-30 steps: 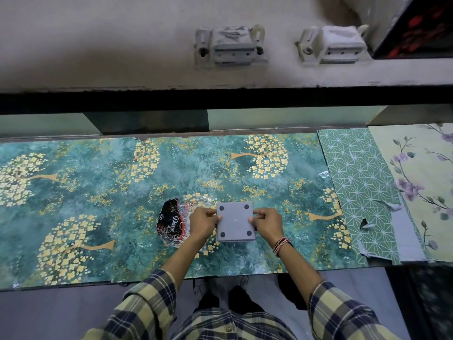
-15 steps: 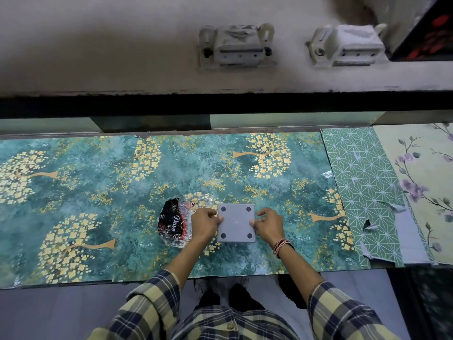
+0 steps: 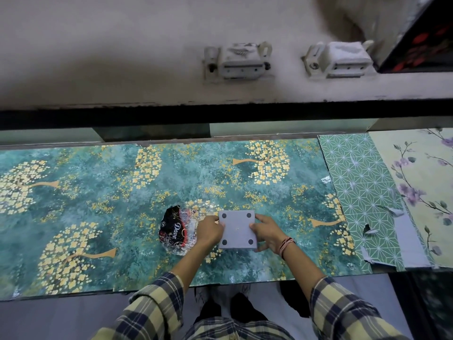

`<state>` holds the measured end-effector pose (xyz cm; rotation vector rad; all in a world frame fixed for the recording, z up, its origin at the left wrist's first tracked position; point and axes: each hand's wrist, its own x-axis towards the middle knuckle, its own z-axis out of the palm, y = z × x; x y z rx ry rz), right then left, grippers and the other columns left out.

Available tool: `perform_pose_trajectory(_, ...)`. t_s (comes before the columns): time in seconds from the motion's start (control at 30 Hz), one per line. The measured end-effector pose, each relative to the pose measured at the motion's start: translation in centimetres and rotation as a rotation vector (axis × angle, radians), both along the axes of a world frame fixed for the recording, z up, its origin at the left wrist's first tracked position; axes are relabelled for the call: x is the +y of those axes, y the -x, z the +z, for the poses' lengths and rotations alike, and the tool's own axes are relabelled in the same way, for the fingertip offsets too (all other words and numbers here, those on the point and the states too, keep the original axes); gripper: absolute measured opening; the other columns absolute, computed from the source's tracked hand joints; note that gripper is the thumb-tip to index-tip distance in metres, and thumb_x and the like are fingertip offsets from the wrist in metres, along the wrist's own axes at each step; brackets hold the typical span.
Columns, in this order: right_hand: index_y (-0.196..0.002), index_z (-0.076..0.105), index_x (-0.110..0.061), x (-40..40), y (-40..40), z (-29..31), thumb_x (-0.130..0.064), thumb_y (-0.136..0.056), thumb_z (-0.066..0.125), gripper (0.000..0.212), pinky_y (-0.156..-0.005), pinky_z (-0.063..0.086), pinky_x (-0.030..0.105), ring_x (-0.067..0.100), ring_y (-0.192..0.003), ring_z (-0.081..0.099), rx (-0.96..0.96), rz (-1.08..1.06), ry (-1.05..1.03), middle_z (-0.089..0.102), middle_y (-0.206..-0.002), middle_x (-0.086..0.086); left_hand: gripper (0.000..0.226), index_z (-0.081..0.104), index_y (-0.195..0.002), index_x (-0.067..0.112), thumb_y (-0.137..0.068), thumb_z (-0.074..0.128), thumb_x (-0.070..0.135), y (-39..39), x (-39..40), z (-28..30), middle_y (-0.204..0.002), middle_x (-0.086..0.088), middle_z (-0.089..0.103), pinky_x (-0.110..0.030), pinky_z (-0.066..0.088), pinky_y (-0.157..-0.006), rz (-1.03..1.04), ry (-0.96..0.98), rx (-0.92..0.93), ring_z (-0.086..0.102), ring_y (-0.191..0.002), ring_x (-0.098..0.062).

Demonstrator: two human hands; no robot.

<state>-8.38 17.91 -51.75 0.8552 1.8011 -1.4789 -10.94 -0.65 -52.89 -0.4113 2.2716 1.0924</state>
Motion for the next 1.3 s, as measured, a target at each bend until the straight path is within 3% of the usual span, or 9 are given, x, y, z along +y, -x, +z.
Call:
perform_pose_trajectory(0.2, -0.128, 0.064, -0.022, -0.7, -1.0, 0.1, -0.021, -0.100, 0.062, 0.028, -0.045, 0.052, 0.022, 0.022, -0.076, 0.069, 0.146, -0.165, 0.070, 0.073, -0.105, 0.009, 0.021, 0.068, -0.115, 0.009, -0.099, 0.056, 0.015, -0.7, 0.4, 2.1, -0.105, -0.014, 0.071, -0.027, 0.049, -0.053, 0.118, -0.200, 0.031, 0.066, -0.081, -0.025)
perform_pose_trajectory(0.43, -0.098, 0.070, -0.007, -0.2, -1.6, 0.3, -0.036, -0.082, 0.081, 0.035, -0.065, 0.058, 0.038, 0.029, -0.079, 0.067, 0.119, -0.258, 0.221, 0.069, -0.089, 0.011, 0.028, 0.067, -0.123, 0.012, -0.099, 0.059, 0.024, 0.9, -1.2, 3.1, -0.121, -0.013, 0.070, -0.040, 0.054, -0.077, 0.111, -0.421, -0.022, 0.068, -0.103, -0.031)
perform_pose_trajectory(0.5, -0.082, 0.069, -0.011, -0.5, -1.1, 0.6, -0.043, -0.077, 0.083, 0.035, -0.064, 0.053, 0.038, 0.027, -0.069, 0.067, 0.162, -0.226, 0.169, 0.068, -0.074, 0.009, 0.059, 0.052, -0.137, 0.011, -0.091, 0.073, 0.040, 0.6, -0.9, 3.1, -0.129, -0.011, 0.067, -0.034, 0.058, -0.075, 0.018, -0.496, -0.104, 0.069, -0.106, -0.025)
perform_pose_trajectory(0.63, -0.049, 0.045, -0.021, -1.5, -0.1, 1.9, -0.046, -0.082, 0.081, 0.055, -0.050, 0.034, 0.024, 0.013, -0.041, 0.042, 0.296, -0.188, 0.089, 0.042, -0.046, -0.005, 0.146, -0.010, -0.160, 0.024, -0.061, 0.092, 0.058, -0.3, -0.3, 2.1, -0.159, 0.001, 0.033, -0.043, 0.052, -0.105, -0.078, -0.515, -0.208, 0.048, -0.139, -0.029)
perform_pose_trajectory(0.77, -0.099, 0.068, 0.000, -1.0, 0.2, 2.4, -0.065, -0.093, 0.057, 0.066, -0.062, 0.059, 0.039, 0.027, -0.080, 0.068, 0.311, -0.138, 0.187, 0.069, -0.090, 0.012, 0.084, 0.041, -0.143, 0.019, -0.073, 0.080, 0.045, -0.8, -1.2, 2.9, -0.139, -0.015, 0.057, -0.041, 0.061, -0.083, 0.095, -0.737, -0.196, 0.066, -0.114, -0.030)
perform_pose_trajectory(0.93, -0.119, 0.066, -0.015, -0.7, 0.2, 2.3, -0.063, -0.091, 0.062, 0.055, -0.078, 0.061, 0.045, 0.023, -0.097, 0.068, 0.227, -0.112, 0.237, 0.073, -0.113, 0.007, 0.068, 0.057, -0.141, 0.007, -0.089, 0.043, 0.049, -1.5, -2.5, 3.3, -0.136, -0.029, 0.061, -0.066, 0.032, -0.115, 0.456, -1.206, -0.437, 0.056, -0.120, -0.044)
perform_pose_trajectory(1.03, -0.126, 0.069, -0.008, -0.9, 0.2, 2.1, -0.050, -0.096, 0.064, 0.052, -0.087, 0.061, 0.051, 0.035, -0.101, 0.072, 0.199, -0.205, 0.468, 0.076, -0.118, 0.017, 0.060, 0.056, -0.139, -0.002, -0.094, 0.037, 0.033, -1.6, -2.1, 2.7, -0.131, -0.028, 0.065, -0.061, 0.039, -0.112, 0.547, -1.172, -0.411, 0.062, -0.116, -0.045)
perform_pose_trajectory(1.17, -0.133, 0.064, -0.008, -0.1, 0.2, 1.4, -0.039, -0.096, 0.068, 0.049, -0.099, 0.052, 0.065, 0.045, -0.118, 0.066, 0.226, -0.220, 0.460, 0.072, -0.125, 0.020, 0.049, 0.066, -0.130, 0.005, -0.103, 0.044, 0.039, -1.2, -2.0, 3.0, -0.113, -0.020, 0.076, -0.037, 0.058, -0.074, 0.425, -0.956, -0.274, 0.074, -0.092, -0.032)
perform_pose_trajectory(1.3, -0.129, 0.067, -0.009, 0.8, 0.3, 1.1, -0.031, -0.098, 0.066, 0.038, -0.073, 0.065, 0.045, 0.036, -0.107, 0.070, 0.191, -0.252, 0.435, 0.072, -0.125, 0.017, 0.042, 0.068, -0.123, 0.005, -0.099, 0.059, 0.038, -0.6, -2.5, 2.6, -0.114, -0.021, 0.076, -0.035, 0.060, -0.068, 0.345, -0.853, -0.223, 0.076, -0.094, -0.030)
